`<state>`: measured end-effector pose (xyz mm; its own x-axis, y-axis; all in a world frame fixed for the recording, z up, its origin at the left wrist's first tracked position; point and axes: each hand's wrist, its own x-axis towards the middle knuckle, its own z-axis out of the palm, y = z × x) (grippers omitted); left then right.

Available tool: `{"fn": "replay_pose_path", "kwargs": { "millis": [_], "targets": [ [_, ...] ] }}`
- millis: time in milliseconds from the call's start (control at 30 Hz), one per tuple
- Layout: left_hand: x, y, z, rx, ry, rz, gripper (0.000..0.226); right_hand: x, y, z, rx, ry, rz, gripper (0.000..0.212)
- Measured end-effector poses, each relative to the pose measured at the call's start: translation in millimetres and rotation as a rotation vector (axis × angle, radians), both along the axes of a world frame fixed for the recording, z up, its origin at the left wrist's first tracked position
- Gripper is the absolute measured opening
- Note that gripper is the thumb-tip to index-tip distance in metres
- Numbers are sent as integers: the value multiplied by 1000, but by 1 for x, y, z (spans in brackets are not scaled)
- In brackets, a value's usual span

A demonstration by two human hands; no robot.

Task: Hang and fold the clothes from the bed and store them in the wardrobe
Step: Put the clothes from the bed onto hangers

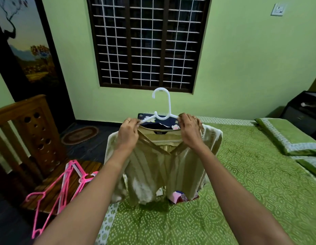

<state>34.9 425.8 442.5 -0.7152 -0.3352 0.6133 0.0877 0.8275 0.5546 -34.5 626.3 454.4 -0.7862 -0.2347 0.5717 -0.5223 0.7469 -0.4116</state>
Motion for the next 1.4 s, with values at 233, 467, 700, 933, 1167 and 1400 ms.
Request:
{"fn": "replay_pose_path", "kwargs": {
  "millis": [233,467,700,933,1167,1400],
  "targets": [
    [115,48,-1,33,69,-155,38,113,90,-7,20,-107,55,23],
    [181,137,-14,31,-27,-370,39,204,160,-14,33,-161,-35,23],
    [204,239,-25,-28,-27,-489,37,268,248,-12,270,1,-271,28],
    [210,333,-45,60,-36,-550,31,287,333,-39,284,-37,-390,27],
    [206,425,-91,142,-153,-590,17,291,423,-79,274,-175,-433,25],
    [188,510,-118,208,-270,-563,19,263,510,-111,307,-255,-397,22]
  ]
}}
